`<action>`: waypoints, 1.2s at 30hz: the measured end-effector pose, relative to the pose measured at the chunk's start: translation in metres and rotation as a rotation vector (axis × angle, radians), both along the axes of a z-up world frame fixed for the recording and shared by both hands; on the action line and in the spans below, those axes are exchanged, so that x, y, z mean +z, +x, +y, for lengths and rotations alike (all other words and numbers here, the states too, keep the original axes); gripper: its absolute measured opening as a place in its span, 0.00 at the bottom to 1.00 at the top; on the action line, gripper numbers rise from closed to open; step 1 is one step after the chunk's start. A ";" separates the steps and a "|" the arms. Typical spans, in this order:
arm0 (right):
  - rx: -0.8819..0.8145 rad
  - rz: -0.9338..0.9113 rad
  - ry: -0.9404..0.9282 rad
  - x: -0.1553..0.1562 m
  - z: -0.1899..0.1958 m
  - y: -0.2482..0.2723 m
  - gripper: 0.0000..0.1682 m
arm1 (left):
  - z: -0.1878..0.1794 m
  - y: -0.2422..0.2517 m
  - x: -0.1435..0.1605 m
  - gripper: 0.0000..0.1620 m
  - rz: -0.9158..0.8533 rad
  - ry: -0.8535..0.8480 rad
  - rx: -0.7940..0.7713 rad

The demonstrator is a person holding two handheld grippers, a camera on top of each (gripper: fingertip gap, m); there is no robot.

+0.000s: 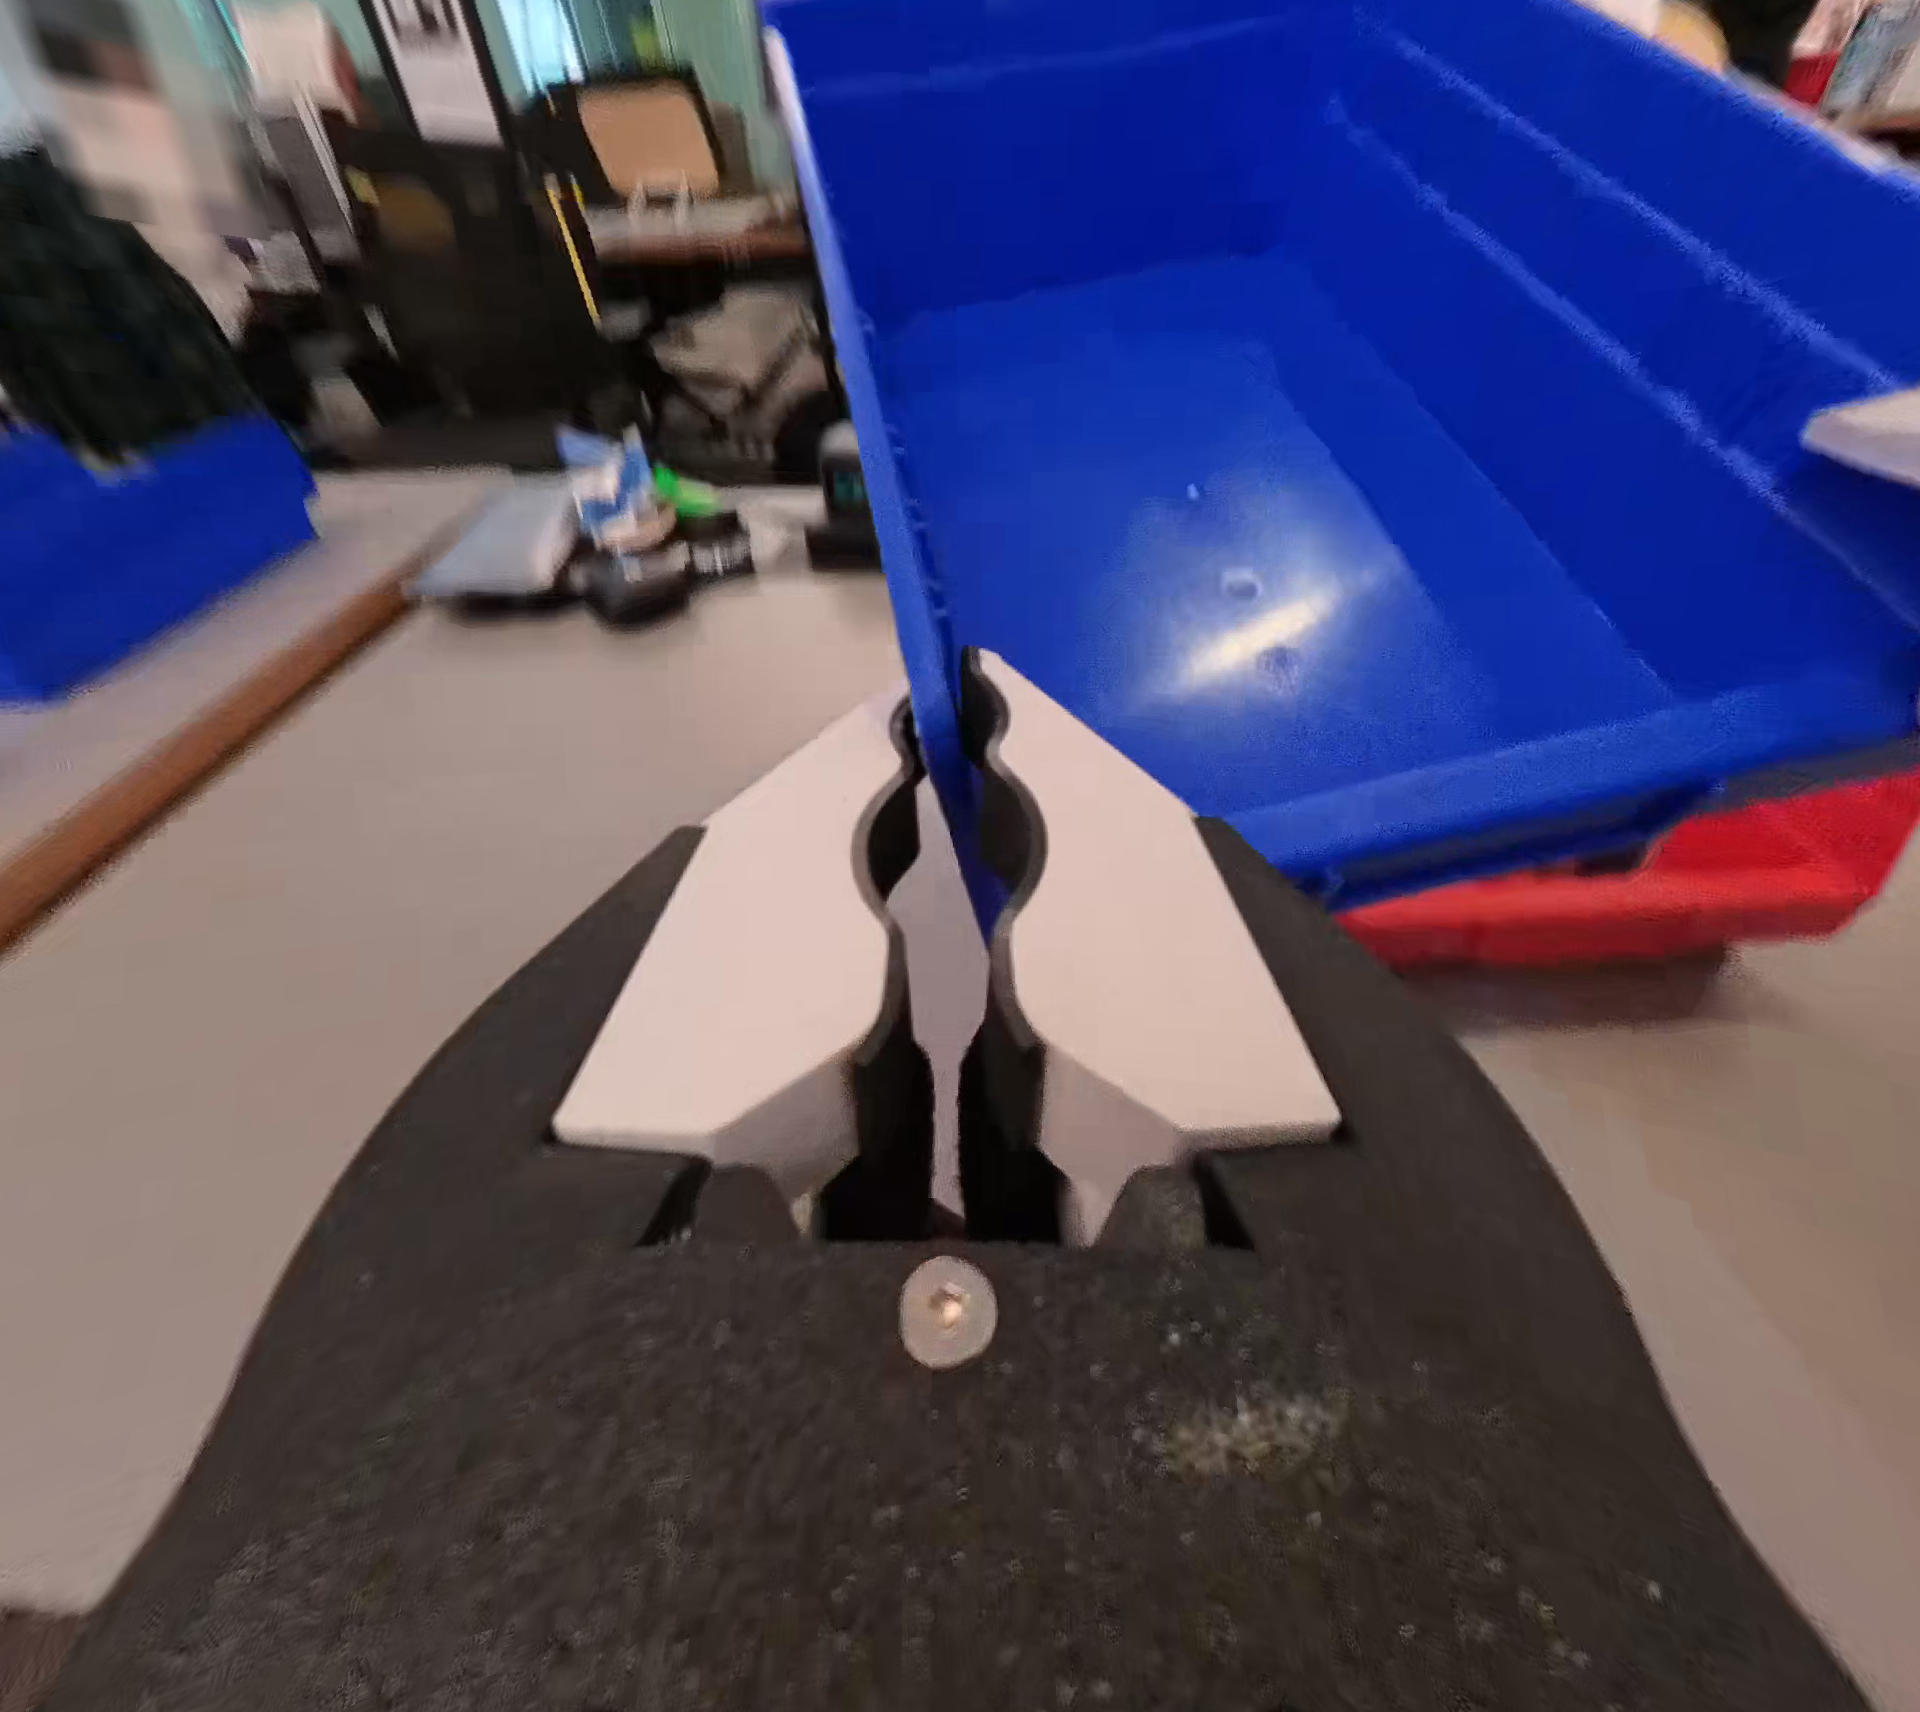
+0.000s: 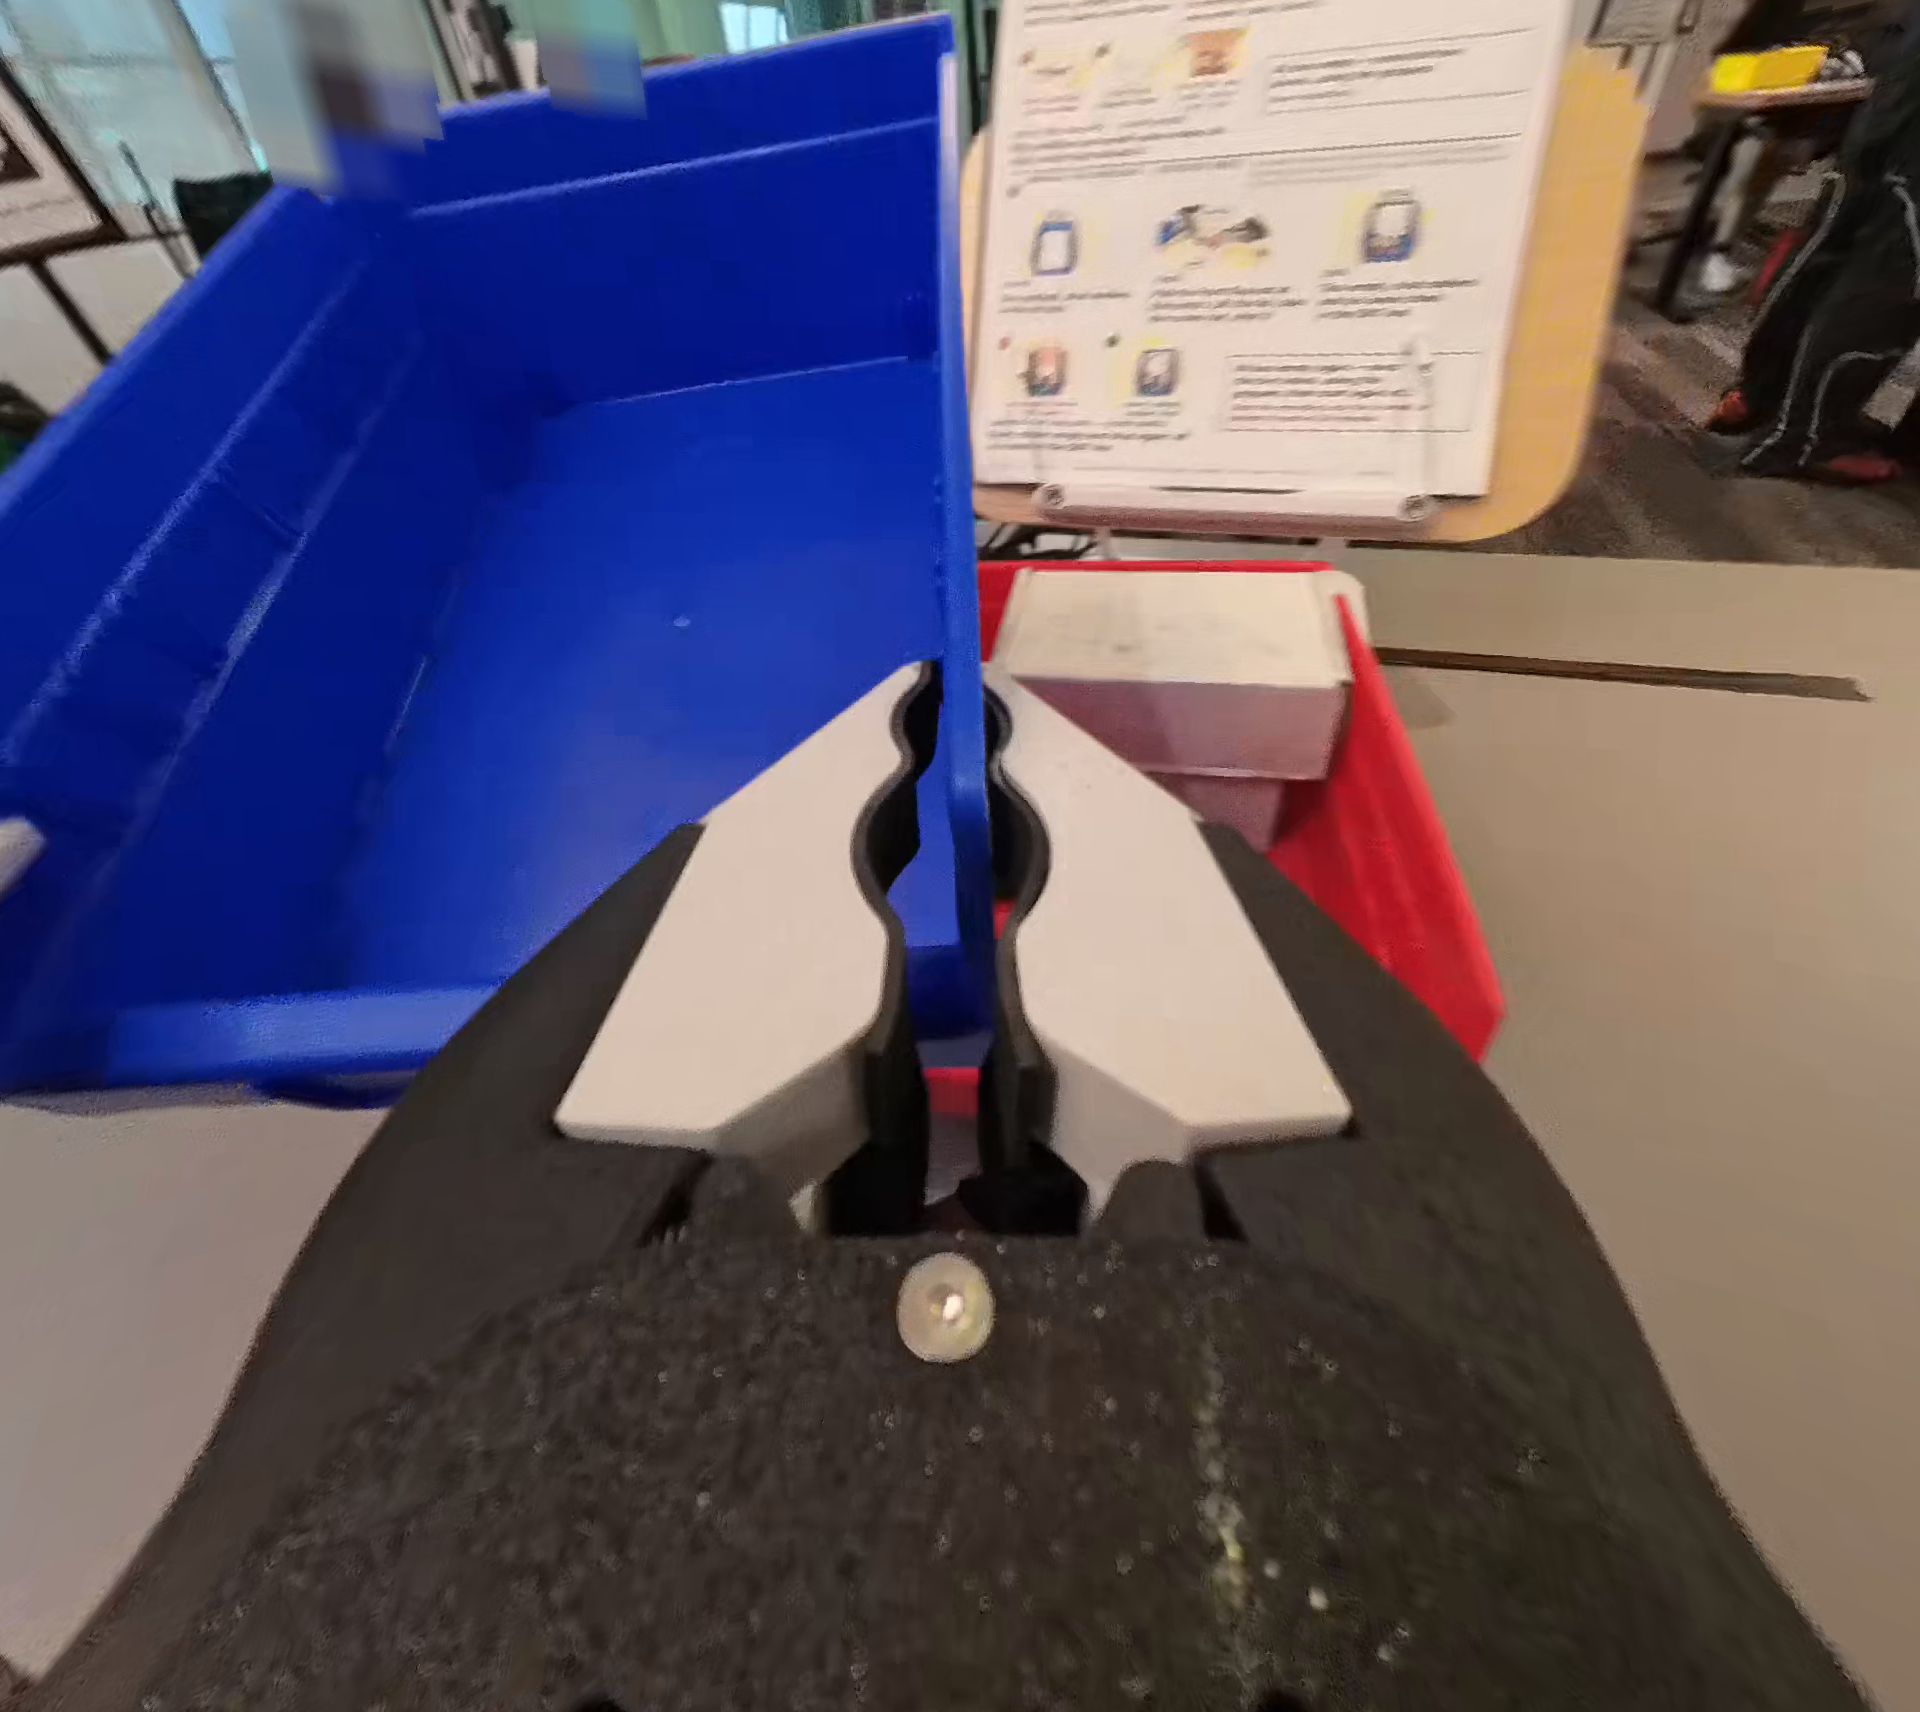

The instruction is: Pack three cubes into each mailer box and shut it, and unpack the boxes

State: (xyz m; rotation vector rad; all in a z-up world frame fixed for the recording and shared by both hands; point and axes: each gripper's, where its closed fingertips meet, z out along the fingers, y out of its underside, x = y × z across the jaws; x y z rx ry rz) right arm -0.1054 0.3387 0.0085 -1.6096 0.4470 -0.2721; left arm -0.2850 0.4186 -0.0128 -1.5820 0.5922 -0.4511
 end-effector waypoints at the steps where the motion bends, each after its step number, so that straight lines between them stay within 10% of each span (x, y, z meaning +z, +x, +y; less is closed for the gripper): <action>1: -0.017 0.012 0.000 0.004 -0.008 0.011 0.02 | -0.003 0.013 0.017 0.01 -0.010 0.043 0.004; 8: -0.249 0.034 0.011 0.012 -0.119 0.158 0.02 | -0.076 0.176 0.044 0.01 -0.032 0.072 -0.267; 16: -0.408 0.182 -0.165 -0.091 -0.255 0.317 0.02 | -0.196 0.357 -0.074 0.02 0.167 -0.026 -0.494; 24: -0.384 0.210 -0.332 -0.167 -0.265 0.358 0.04 | -0.221 0.386 -0.145 0.04 0.281 -0.102 -0.524; 31: -0.400 0.232 -0.328 -0.171 -0.261 0.373 0.06 | -0.231 0.391 -0.140 0.09 0.216 -0.275 -0.704; 36: -0.439 0.227 -0.339 -0.168 -0.267 0.384 0.18 | -0.223 0.318 -0.081 0.19 0.073 -0.224 -0.842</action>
